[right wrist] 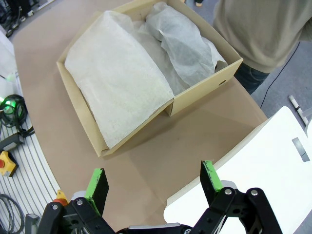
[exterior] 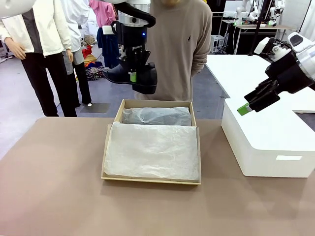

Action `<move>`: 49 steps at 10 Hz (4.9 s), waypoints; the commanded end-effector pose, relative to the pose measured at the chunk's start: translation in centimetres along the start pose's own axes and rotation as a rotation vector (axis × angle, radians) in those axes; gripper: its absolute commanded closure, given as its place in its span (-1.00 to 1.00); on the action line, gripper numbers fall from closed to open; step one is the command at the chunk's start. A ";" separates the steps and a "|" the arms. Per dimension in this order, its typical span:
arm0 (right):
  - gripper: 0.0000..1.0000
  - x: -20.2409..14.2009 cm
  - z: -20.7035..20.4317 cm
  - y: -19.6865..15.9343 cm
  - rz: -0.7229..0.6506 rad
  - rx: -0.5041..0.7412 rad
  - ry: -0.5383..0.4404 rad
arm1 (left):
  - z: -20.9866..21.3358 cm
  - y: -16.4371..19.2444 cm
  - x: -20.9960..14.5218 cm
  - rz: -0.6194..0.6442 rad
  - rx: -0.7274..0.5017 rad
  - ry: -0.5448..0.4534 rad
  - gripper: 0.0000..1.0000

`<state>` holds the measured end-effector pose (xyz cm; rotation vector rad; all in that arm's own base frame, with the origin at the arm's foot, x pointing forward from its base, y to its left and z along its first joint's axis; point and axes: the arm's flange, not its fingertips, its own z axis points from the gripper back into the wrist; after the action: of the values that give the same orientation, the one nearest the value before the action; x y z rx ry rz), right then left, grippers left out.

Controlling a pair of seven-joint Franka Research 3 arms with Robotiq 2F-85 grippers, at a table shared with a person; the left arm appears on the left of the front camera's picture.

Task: Pack the shoes into the box.
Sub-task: Place the other shoe of the Shoes into the Shoes Box.

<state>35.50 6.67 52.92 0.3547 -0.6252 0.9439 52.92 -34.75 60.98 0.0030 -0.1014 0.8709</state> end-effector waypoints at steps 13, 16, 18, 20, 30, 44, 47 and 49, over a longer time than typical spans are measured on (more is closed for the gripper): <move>-1.00 0.1 -0.1 -0.1 0.002 0.009 -0.015 | -1.8 -3.4 -7.9 0.364 -0.048 -0.063 1.00; -1.00 0.1 -0.1 -0.1 0.002 0.009 -0.015 | -4.6 -4.4 -10.1 0.442 -0.055 -0.054 1.00; -1.00 0.1 -0.1 -0.1 0.002 0.009 -0.015 | -6.5 -5.3 -10.5 0.460 -0.078 -0.043 1.00; -1.00 0.1 -0.1 -0.1 0.002 0.009 -0.015 | -8.6 -6.2 -10.7 0.458 -0.074 -0.022 1.00; -1.00 0.1 -0.1 -0.1 0.002 0.009 -0.015 | -11.8 -6.9 -10.5 0.406 -0.034 0.005 1.00; -1.00 0.1 -0.1 -0.1 0.002 0.009 -0.015 | -15.6 -10.1 -10.6 0.557 -0.044 -0.043 1.00; -1.00 0.1 -0.1 -0.1 0.002 0.009 -0.015 | -16.1 -10.0 -10.2 0.595 -0.025 -0.017 1.00; -1.00 0.1 -0.1 -0.1 0.002 0.009 -0.015 | -16.6 -10.5 -10.1 0.624 -0.017 0.001 1.00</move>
<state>35.50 6.67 52.92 0.3547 -0.6252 0.9438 55.45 -47.79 43.22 -0.0584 -0.1227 1.4061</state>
